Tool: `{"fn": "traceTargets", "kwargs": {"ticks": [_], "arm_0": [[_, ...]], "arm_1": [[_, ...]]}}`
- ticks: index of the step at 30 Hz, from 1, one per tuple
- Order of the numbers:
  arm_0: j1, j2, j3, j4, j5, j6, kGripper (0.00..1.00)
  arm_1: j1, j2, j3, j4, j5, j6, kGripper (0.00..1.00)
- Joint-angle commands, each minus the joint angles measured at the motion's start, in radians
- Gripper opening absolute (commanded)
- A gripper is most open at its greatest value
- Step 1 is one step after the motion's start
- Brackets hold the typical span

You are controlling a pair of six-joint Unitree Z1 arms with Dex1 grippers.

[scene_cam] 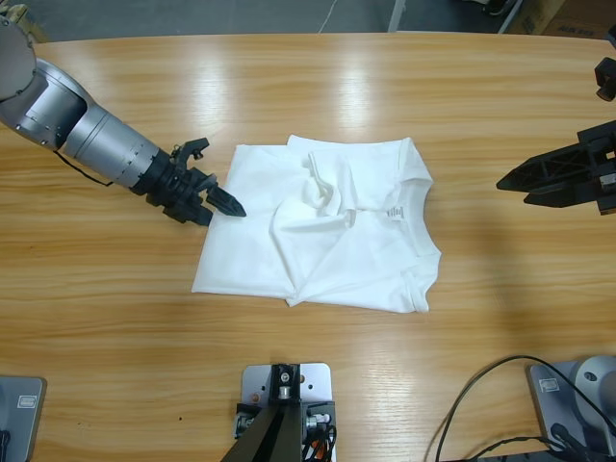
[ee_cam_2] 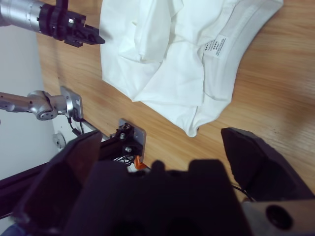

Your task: Fold clothes

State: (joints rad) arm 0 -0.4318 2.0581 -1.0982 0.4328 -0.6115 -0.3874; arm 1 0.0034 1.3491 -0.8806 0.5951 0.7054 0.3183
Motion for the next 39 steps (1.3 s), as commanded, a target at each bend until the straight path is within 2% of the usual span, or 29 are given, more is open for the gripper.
{"fn": "traceTargets", "kwargs": {"ticks": [1,9,14,21,33,37,39], "arm_0": [[0.008,0.031,0.011,-0.01,-0.008,0.016,0.0],[0.008,0.053,-0.012,-0.009,-0.007,0.024,0.0],[0.019,0.045,0.019,-0.008,0.036,0.025,0.0],[0.144,-0.008,0.122,-0.008,0.093,0.04,0.0],[0.366,-0.177,0.181,0.081,0.149,0.132,0.0],[0.37,-0.213,0.166,0.118,0.159,0.135,0.0],[0.335,-0.235,0.17,0.137,0.159,0.128,0.0]], "arm_1": [[0.013,0.024,0.02,0.015,-0.011,-0.013,0.982],[0.013,0.027,0.018,0.015,-0.011,-0.013,0.982],[0.013,0.03,0.014,0.015,-0.01,-0.013,0.97],[0.016,0.032,0.011,0.015,-0.009,-0.013,0.959],[0.076,0.063,-0.006,-0.015,-0.012,0.01,0.959],[0.111,0.072,-0.013,-0.036,-0.017,0.03,0.959],[0.118,0.074,-0.013,-0.037,-0.019,0.03,0.959]]}}
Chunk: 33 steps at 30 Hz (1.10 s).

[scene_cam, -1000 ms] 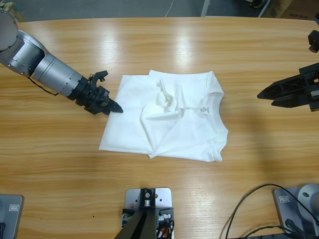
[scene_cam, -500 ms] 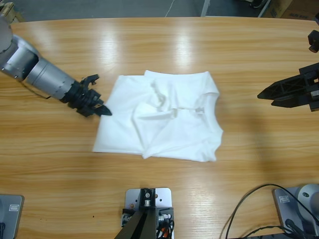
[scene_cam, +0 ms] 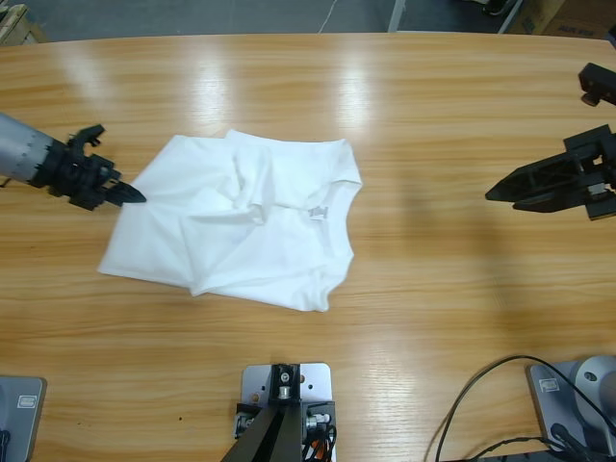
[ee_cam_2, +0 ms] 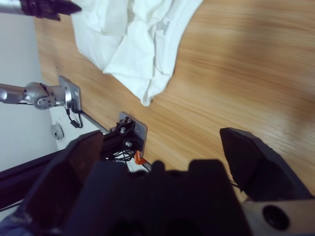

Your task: Fold clothes

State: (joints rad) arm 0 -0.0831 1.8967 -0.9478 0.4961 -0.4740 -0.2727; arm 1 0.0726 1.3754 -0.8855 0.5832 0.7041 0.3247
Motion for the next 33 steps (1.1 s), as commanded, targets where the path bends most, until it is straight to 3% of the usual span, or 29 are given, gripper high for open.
{"fn": "traceTargets", "kwargs": {"ticks": [1,6,14,15,16,18,20,25,30,33], "arm_0": [[-0.038,-0.085,0.024,0.082,0.021,0.005,0.0],[-0.152,-0.119,0.072,0.082,0.045,-0.078,0.0],[-0.141,-0.094,0.078,0.081,0.066,-0.097,0.0],[-0.137,-0.094,0.077,0.081,0.069,-0.098,0.074],[-0.132,-0.091,0.076,0.081,0.074,-0.099,0.447],[-0.122,-0.076,0.068,0.081,0.078,-0.097,0.839],[-0.112,-0.063,0.059,0.081,0.079,-0.095,0.967],[-0.06,-0.021,0.017,0.082,0.096,-0.073,0.968],[-0.057,-0.154,-0.041,0.119,0.198,0.003,0.968],[-0.081,-0.194,-0.156,0.178,0.175,0.036,0.966]], "arm_1": [[0.055,0.05,-0.007,-0.027,-0.021,0.024,0.96],[0.124,0.076,-0.009,-0.075,-0.023,0.068,0.962],[0.228,0.19,-0.068,-0.099,-0.029,0.087,0.964],[0.228,0.189,-0.078,-0.089,-0.029,0.082,0.964],[0.228,0.187,-0.082,-0.083,-0.029,0.08,0.964],[0.228,0.192,-0.085,-0.083,-0.031,0.079,0.964],[0.231,0.199,-0.096,-0.083,-0.041,0.079,0.964],[0.243,0.189,-0.171,-0.039,-0.07,0.078,0.959],[0.266,0.188,-0.233,-0.009,-0.086,0.075,0.959],[0.333,0.254,-0.298,-0.006,-0.084,0.078,0.959]]}}
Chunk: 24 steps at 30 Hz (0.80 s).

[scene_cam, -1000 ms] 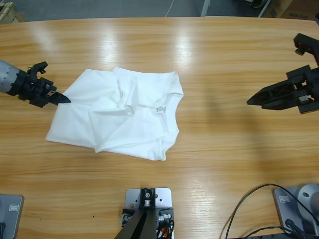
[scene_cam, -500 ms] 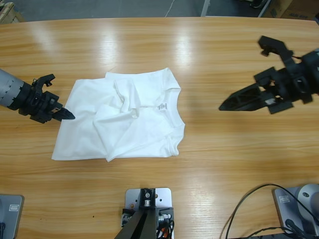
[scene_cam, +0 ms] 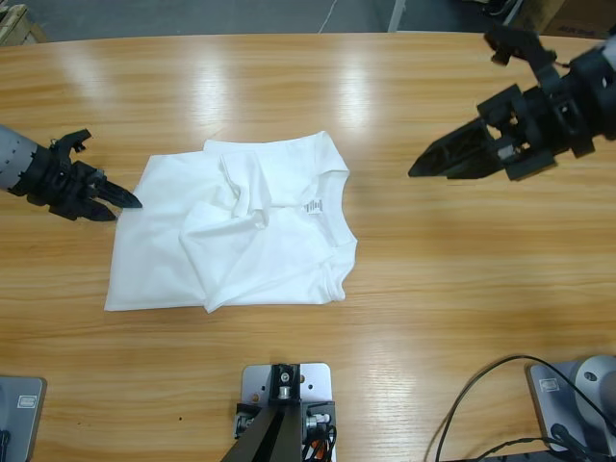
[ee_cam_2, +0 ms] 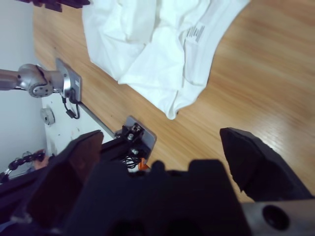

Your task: Fold clothes

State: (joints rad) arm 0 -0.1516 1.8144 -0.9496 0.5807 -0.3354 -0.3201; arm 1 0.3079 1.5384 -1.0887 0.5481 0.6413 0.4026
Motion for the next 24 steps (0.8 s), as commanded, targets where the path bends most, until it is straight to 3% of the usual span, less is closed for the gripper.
{"fn": "traceTargets", "kwargs": {"ticks": [1,4,9,14,19,24], "arm_0": [[-0.045,-0.095,-0.208,0.132,0.025,0.091,0.964],[-0.145,-0.05,-0.317,0.193,0.015,0.099,0.959],[-0.219,0.076,-0.363,0.227,-0.062,0.1,0.96],[-0.205,0.127,-0.314,0.238,-0.056,0.112,0.959],[-0.171,0.145,-0.309,0.244,-0.038,0.122,0.961],[-0.157,0.157,-0.301,0.253,0.01,0.139,0.964]], "arm_1": [[0.126,0.123,-0.125,0.03,-0.022,0.001,0.959],[0.19,0.227,-0.219,0.035,-0.024,-0.002,0.957],[0.268,0.405,-0.451,0.167,-0.072,-0.066,0.936],[0.376,0.534,-0.762,0.372,-0.112,-0.117,0.936],[0.426,0.643,-1.01,0.587,-0.327,-0.126,0.936],[0.5,0.762,-1.161,0.668,-0.401,-0.091,0.978]]}}
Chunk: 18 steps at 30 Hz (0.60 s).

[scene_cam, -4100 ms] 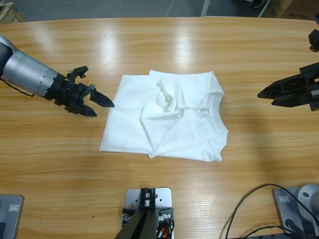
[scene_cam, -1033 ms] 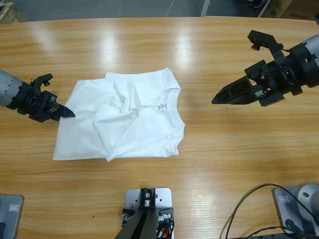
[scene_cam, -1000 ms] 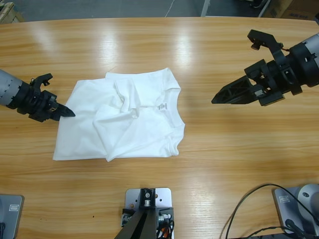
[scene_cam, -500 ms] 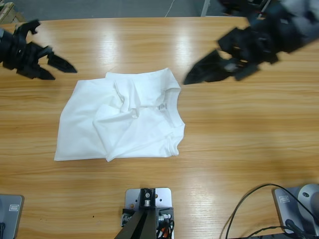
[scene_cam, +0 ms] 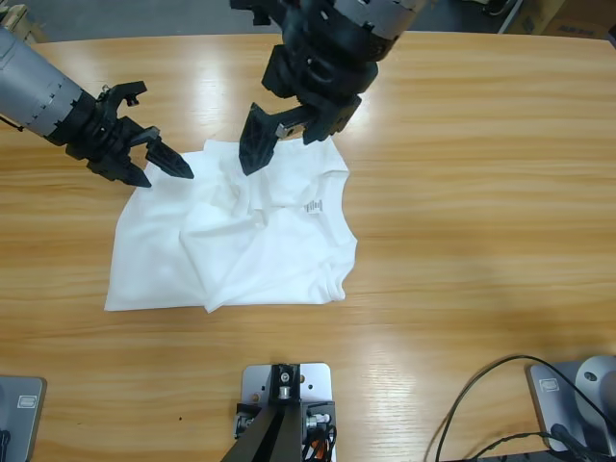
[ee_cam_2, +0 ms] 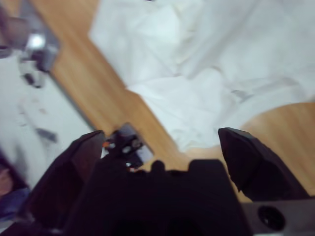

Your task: Fold clothes

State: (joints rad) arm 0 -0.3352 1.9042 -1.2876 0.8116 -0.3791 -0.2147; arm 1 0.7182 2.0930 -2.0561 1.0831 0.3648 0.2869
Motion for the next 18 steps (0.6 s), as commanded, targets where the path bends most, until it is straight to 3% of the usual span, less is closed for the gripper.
{"fn": "traceTargets", "kwargs": {"ticks": [1,9,18], "arm_0": [[0.034,0.073,0.036,0.027,0.068,0.034,0.964],[0.111,0.122,0.033,0.043,0.103,0.041,0.968],[0.111,0.146,0.024,0.043,0.101,0.058,0.968]], "arm_1": [[0.101,0.241,-0.24,0.158,-0.134,0.028,0.999],[0.104,0.491,-0.824,0.455,-0.222,0.053,0.991],[0.104,0.587,-0.935,0.496,-0.261,0.046,0.982]]}}
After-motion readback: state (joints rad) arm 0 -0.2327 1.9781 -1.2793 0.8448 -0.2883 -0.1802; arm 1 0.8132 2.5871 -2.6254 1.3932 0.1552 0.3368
